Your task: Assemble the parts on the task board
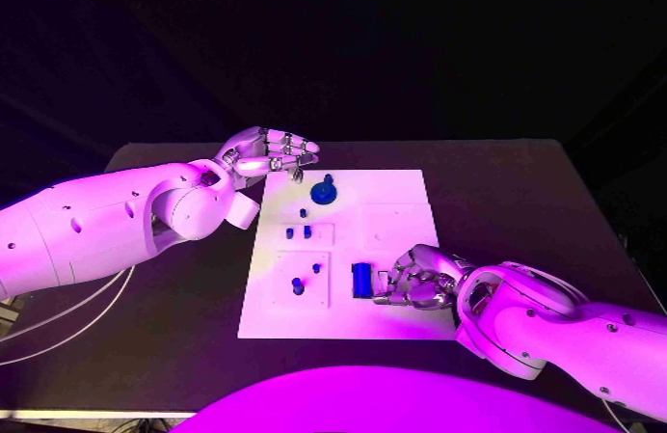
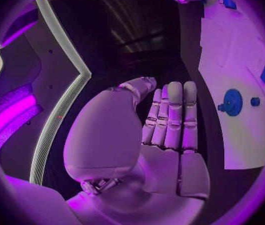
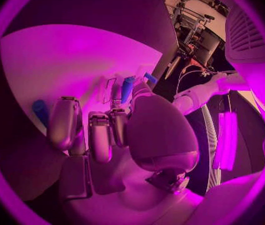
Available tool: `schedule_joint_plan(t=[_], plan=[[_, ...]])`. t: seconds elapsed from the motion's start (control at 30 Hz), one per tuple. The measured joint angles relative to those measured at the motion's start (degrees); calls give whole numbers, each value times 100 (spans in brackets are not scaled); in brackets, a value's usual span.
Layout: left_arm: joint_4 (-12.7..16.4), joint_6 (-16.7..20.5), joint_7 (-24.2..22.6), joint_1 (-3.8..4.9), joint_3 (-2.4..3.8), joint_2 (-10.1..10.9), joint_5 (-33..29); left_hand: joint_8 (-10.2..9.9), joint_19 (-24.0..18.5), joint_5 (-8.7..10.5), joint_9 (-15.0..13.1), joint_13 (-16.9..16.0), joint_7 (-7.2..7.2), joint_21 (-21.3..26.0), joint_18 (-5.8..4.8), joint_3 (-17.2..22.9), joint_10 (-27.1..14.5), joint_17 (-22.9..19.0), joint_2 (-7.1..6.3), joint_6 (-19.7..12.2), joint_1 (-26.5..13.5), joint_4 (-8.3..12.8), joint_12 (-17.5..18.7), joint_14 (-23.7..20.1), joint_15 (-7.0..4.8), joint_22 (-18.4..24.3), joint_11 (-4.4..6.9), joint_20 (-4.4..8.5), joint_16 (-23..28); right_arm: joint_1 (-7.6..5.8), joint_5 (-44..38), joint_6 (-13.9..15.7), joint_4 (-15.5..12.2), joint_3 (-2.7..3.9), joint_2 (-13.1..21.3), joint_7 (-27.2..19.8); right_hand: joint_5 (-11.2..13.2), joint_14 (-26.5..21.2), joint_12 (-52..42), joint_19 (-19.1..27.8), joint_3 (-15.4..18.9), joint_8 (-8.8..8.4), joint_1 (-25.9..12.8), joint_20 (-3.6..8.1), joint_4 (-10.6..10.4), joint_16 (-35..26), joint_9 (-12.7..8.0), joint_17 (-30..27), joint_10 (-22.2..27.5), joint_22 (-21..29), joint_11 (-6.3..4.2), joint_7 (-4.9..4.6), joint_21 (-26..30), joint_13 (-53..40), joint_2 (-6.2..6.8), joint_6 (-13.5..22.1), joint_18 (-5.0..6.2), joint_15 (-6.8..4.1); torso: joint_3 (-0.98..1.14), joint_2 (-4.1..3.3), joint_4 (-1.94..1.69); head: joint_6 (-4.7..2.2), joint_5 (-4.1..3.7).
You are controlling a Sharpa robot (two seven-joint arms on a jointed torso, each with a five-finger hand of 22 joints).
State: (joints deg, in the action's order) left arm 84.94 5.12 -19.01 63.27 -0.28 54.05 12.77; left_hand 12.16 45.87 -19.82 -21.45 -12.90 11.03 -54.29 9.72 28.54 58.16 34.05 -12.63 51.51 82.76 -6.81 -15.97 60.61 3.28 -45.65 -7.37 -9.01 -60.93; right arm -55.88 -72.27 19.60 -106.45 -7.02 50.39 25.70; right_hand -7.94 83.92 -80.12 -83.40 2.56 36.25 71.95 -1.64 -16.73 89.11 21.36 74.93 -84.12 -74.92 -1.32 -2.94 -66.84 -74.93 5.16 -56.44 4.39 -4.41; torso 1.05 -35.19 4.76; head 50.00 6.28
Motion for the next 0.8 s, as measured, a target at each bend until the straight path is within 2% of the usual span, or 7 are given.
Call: schedule_joint_plan(t=[0.07,0.13,0.3,0.43,0.6,0.67,0.8], plan=[[0,0,0,-1,0,1,0,0,0,0,0,0,0,0,0,0,0,0,0,0,0,0,0,0,0,0,0,0,0,-32,8,70,-66,12,145,-41,-73,0,32,0,-63,-59,45,0,13,0,-24,0,0,0,0,-33,87,0,45,78,0,0,0,2,3,0,-13],[-1,0,0,-1,0,0,0,0,0,0,0,0,0,0,0,0,0,0,0,0,0,0,0,0,0,0,0,0,0,-104,33,178,-122,25,322,-107,-152,0,76,34,-113,-148,93,-34,13,0,-53,0,18,0,52,-77,209,0,90,186,0,0,-2,3,7,0,-24],[-2,1,0,-1,0,-3,0,0,0,0,0,1,0,0,0,0,0,0,0,0,0,0,0,0,0,0,0,0,0,-284,142,426,-192,48,678,-272,-218,-1,76,54,-166,-312,212,-54,21,0,-115,-1,8,1,115,-160,248,0,89,346,1,62,-4,10,14,0,-67],[12,2,-5,-1,0,1,0,0,0,0,0,1,0,0,0,0,0,0,0,0,0,0,0,0,0,0,0,0,0,-353,261,579,-207,49,967,-374,-218,2,136,73,-206,-513,213,-115,14,-34,-186,-1,32,1,196,-250,322,1,89,499,0,127,-7,15,21,0,-157],[27,2,-9,-1,0,39,1,0,0,0,0,0,0,0,0,0,0,1,0,0,0,0,0,0,0,-1,0,0,0,-323,321,688,-135,47,1209,-421,-240,-1,314,135,-247,-666,328,-179,21,-113,-229,-1,121,1,281,-315,587,0,90,564,1,167,-14,21,38,0,-266],[31,2,-11,-1,-1,58,1,0,0,0,5,-5,0,0,0,0,-18,1,0,0,0,0,0,0,0,-1,-18,0,0,-261,299,728,-86,42,1264,-422,-240,0,522,228,-252,-726,355,-206,13,-214,-236,-1,253,1,288,-331,886,-4,111,580,1,166,-14,23,46,0,-296],[35,2,-13,-1,-1,78,1,0,0,0,5,-5,0,5,0,0,-22,1,0,0,0,0,0,0,0,-1,-22,0,0,-114,151,781,-29,34,1287,-413,-239,0,564,228,-252,-726,355,-206,13,-222,-229,-1,276,1,297,-304,928,-7,111,549,1,166,-11,30,64,0,-319]])
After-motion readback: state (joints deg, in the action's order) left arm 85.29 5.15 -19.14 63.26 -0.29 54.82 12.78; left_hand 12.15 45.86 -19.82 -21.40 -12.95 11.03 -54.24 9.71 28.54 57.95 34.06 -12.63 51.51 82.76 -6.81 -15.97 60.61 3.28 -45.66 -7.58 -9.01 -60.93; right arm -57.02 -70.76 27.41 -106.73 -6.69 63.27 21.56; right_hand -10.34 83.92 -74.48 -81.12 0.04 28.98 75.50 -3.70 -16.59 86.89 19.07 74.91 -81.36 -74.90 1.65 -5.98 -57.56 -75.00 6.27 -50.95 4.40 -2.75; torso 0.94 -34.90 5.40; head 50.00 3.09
